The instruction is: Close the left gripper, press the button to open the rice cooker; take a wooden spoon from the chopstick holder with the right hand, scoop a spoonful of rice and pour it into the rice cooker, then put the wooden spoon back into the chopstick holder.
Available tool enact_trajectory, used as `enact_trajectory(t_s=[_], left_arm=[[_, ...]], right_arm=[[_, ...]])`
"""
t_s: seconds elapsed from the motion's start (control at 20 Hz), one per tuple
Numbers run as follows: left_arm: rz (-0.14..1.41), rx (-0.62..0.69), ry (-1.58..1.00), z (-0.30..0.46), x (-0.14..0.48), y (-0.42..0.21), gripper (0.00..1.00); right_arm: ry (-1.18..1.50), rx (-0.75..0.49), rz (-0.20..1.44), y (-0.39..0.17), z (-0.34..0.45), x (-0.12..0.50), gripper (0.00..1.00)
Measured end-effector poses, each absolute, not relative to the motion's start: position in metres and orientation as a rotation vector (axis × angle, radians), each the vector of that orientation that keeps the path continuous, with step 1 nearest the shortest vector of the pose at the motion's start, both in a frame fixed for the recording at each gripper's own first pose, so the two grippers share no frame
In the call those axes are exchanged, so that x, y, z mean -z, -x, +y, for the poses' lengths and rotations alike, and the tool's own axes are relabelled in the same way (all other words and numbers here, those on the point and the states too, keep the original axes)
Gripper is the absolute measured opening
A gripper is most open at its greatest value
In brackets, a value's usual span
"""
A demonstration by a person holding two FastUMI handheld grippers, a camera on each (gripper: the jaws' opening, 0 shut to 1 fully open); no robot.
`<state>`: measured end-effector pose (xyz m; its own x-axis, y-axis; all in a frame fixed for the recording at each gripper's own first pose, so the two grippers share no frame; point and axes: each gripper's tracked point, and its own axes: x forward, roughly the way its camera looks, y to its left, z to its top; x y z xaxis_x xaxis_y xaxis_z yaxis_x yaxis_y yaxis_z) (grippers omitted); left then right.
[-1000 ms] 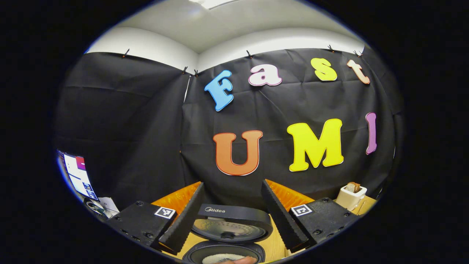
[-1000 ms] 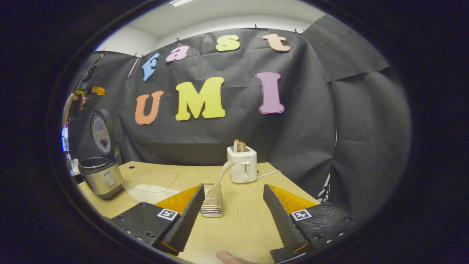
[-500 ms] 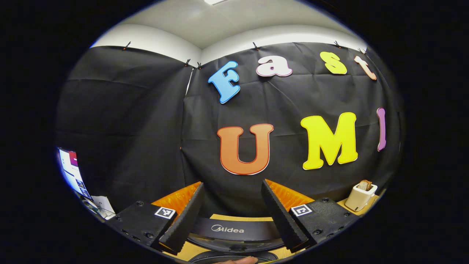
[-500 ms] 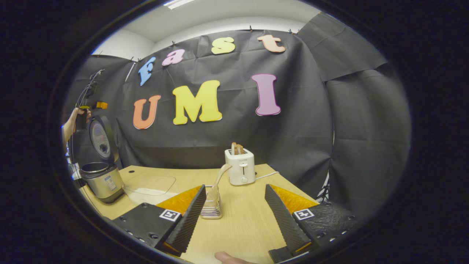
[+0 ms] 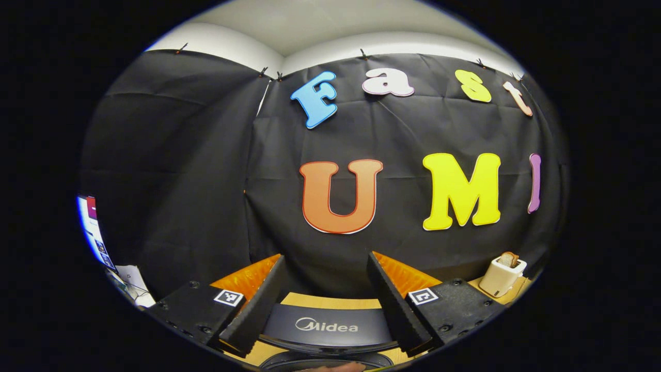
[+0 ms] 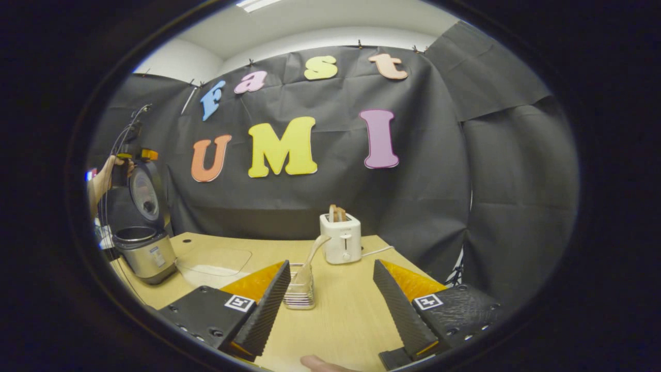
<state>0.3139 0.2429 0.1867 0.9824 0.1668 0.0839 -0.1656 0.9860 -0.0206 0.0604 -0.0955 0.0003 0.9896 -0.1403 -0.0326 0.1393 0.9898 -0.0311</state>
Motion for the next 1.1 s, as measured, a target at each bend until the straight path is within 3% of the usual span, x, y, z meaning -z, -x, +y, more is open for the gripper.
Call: enact_trajectory(t_s=[0.05,0.1,0.2,0.25,0.35,0.4,0.5,0.65,0.85,1.1], left_arm=[[-0.083,-0.166,0.014,0.243,-0.186,-0.31,1.0],[-0.081,-0.165,0.016,0.242,-0.184,-0.306,1.0],[-0.081,-0.165,0.018,0.241,-0.18,-0.295,1.0],[-0.082,-0.164,0.015,0.241,-0.179,-0.289,1.0],[-0.082,-0.163,0.013,0.24,-0.175,-0.276,1.0],[-0.081,-0.163,0.014,0.24,-0.172,-0.268,1.0],[-0.083,-0.162,0.009,0.238,-0.166,-0.254,1.0],[-0.079,-0.161,0.009,0.235,-0.152,-0.231,1.0],[-0.054,-0.154,0.003,0.232,-0.13,-0.205,1.0],[-0.016,-0.114,-0.007,0.226,-0.096,-0.178,1.0]], right_arm=[[0.028,0.138,0.038,-0.06,-0.094,0.0,0.96],[0.027,0.134,0.035,-0.057,-0.092,0.0,0.92],[0.029,0.132,0.026,-0.054,-0.09,-0.003,0.92],[0.033,0.132,0.022,-0.052,-0.088,-0.003,0.96],[0.038,0.127,0.015,-0.05,-0.083,-0.006,0.92],[0.04,0.122,0.012,-0.049,-0.081,-0.007,1.0],[0.044,0.115,0.004,-0.044,-0.078,-0.009,0.92],[0.048,0.113,-0.001,-0.042,-0.076,-0.011,0.92],[0.042,0.106,-0.002,-0.04,-0.073,-0.012,1.0],[0.051,0.111,-0.007,-0.038,-0.075,-0.014,0.92]])
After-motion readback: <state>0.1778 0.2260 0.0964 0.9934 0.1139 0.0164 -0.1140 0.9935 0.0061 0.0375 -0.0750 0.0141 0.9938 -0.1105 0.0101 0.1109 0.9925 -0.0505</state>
